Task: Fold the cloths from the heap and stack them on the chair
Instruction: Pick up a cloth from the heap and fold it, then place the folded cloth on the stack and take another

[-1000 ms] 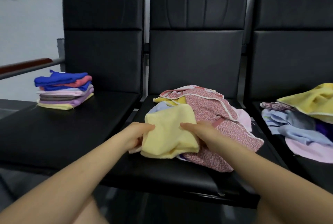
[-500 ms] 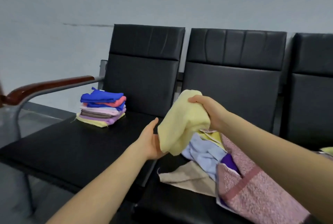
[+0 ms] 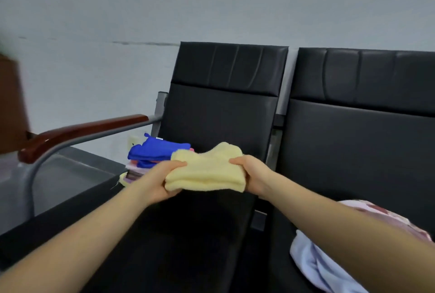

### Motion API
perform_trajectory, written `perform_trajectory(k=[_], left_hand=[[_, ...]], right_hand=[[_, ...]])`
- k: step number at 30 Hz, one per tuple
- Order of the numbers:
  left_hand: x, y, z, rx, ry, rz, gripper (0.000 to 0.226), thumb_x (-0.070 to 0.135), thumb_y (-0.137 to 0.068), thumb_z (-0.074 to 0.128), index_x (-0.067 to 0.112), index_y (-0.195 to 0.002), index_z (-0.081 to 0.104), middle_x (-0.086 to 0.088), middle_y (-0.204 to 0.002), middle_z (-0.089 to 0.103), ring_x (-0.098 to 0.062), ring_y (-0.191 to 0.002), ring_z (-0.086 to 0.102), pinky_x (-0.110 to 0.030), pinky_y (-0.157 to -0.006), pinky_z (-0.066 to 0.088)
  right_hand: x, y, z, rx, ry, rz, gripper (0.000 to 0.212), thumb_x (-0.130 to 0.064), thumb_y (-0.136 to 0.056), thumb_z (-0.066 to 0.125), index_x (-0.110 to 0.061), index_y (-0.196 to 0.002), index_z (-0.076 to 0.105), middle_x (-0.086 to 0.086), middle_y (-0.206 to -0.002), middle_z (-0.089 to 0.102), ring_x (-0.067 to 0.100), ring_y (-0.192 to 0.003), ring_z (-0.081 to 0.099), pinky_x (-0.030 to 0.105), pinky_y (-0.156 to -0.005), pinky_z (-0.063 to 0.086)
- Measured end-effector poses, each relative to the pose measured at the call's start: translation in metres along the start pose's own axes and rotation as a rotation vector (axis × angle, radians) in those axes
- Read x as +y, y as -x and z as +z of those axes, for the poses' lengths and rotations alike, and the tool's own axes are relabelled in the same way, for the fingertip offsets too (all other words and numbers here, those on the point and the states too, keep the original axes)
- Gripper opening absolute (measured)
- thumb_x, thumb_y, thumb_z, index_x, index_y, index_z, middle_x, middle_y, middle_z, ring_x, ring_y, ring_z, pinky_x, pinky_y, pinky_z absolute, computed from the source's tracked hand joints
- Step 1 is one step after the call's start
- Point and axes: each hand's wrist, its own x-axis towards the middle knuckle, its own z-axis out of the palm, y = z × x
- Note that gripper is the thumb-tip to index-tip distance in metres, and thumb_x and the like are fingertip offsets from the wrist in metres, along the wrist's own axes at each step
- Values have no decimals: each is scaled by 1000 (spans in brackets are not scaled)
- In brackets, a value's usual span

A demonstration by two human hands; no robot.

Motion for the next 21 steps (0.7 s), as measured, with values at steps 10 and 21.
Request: perform_trajectory(k=[10, 21], left_hand=[[105, -118, -73, 521, -797, 321, 54, 32, -90, 65, 5, -134, 51, -12, -130, 56, -32, -119, 54, -39, -101, 43], [54, -109, -76, 718, -1195, 533, 44, 46, -91, 54, 18, -124, 62, -10, -128, 57, -31, -121, 48, -40, -93, 45]], right_hand=[[4, -192, 116, -82, -23, -42, 50, -10, -84, 69, -1, -130, 53, 19, -121, 64, 33, -106, 64, 42, -77, 57], [29, -123, 68, 46, 331, -166, 37, -30, -91, 65, -18, -122, 48, 1, -88, 53, 11, -66, 50, 23, -53, 39]])
